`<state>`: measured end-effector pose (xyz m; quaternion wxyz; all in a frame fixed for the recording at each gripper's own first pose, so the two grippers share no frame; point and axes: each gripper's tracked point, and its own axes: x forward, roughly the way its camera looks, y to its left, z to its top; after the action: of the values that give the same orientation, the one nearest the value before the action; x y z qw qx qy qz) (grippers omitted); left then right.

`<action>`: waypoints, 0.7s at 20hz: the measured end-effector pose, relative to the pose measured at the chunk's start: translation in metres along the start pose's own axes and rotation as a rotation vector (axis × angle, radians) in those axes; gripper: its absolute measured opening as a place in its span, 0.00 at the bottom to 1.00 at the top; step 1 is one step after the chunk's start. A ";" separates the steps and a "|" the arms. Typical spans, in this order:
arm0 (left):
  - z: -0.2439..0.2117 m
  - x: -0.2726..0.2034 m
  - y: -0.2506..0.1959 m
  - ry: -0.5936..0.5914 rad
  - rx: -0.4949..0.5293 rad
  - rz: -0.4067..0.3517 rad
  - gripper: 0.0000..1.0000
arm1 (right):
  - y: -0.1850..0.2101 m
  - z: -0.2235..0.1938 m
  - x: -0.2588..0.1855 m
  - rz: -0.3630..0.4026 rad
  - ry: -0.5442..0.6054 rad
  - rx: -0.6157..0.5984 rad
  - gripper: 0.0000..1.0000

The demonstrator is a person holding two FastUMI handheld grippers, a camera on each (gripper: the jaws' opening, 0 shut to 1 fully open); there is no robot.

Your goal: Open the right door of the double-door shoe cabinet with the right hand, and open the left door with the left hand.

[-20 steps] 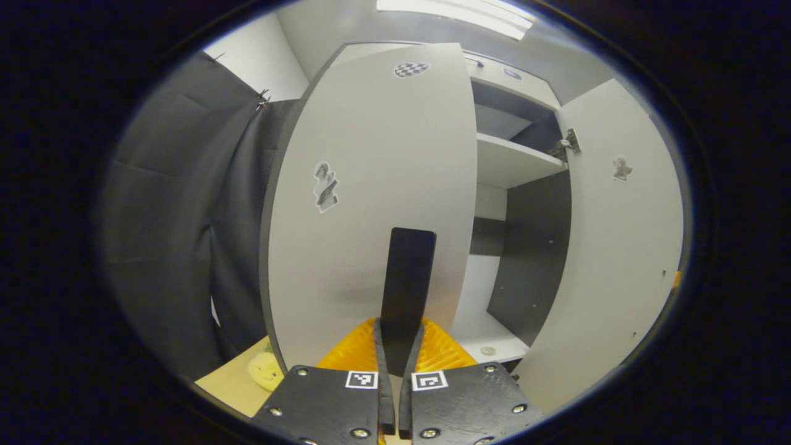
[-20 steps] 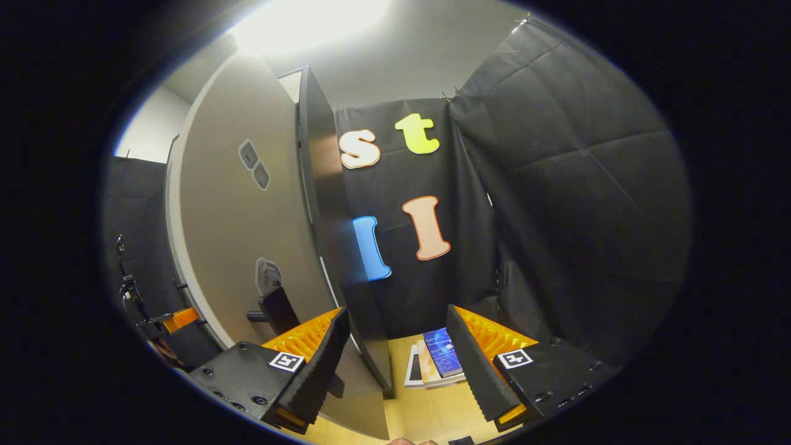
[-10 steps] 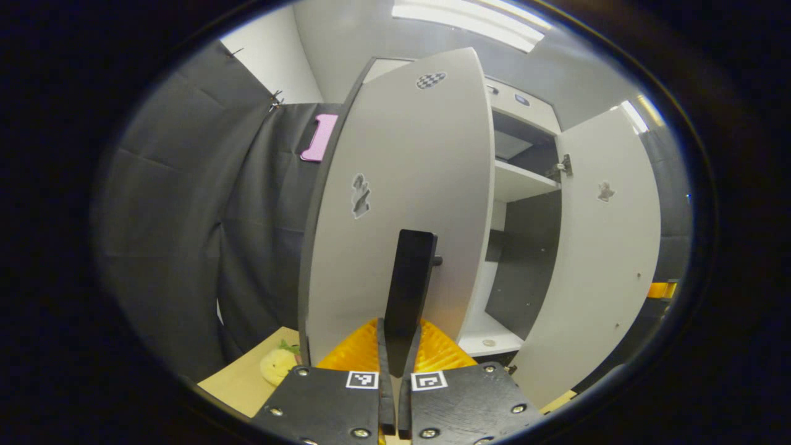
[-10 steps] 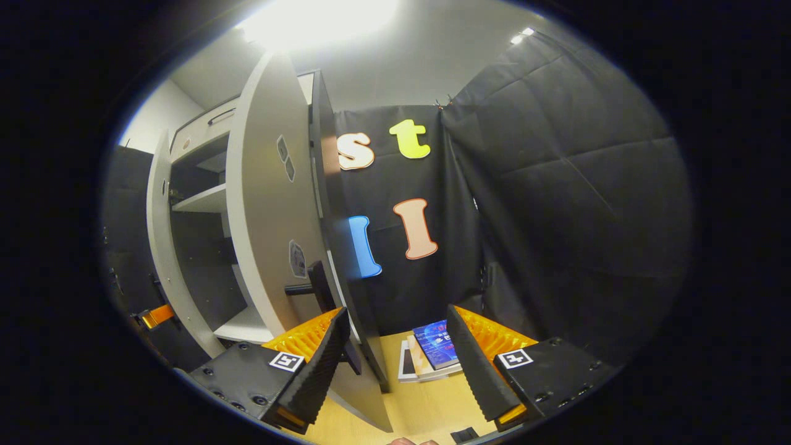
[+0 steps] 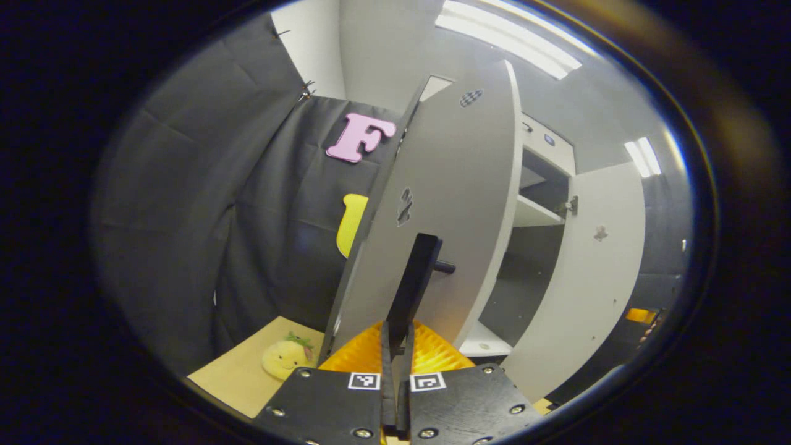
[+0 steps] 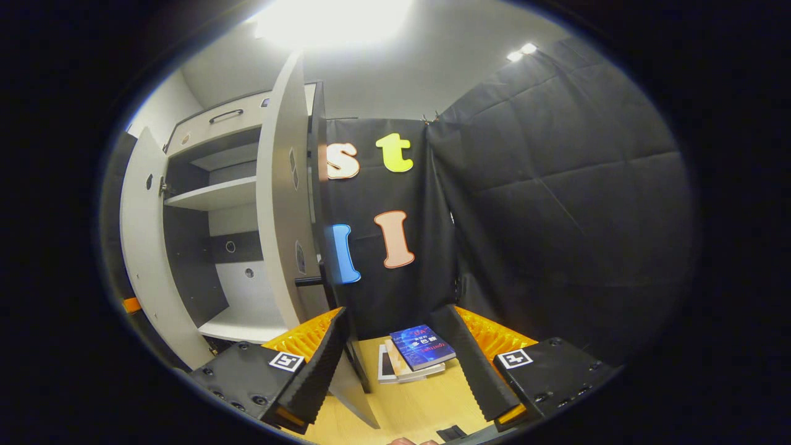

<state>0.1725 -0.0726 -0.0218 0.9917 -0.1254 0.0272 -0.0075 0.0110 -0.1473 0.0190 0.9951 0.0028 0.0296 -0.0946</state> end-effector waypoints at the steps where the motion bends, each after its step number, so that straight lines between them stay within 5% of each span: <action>1: 0.002 -0.004 0.005 -0.004 0.034 0.009 0.03 | -0.001 -0.001 -0.004 -0.010 -0.004 0.000 0.98; 9: 0.027 -0.007 0.092 0.009 0.231 0.059 0.02 | 0.001 -0.016 -0.031 -0.047 0.019 0.015 0.98; 11: 0.030 -0.008 0.080 0.008 0.187 -0.009 0.02 | -0.001 -0.015 -0.036 -0.054 0.019 0.012 0.98; 14: 0.036 -0.009 0.081 -0.007 0.265 -0.007 0.02 | 0.001 -0.017 -0.051 -0.062 0.019 0.016 0.98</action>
<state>0.1660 0.0152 -0.0068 0.9996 0.0064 0.0219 -0.0143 -0.0402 -0.1361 0.0052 0.9913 0.0105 0.0386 -0.1254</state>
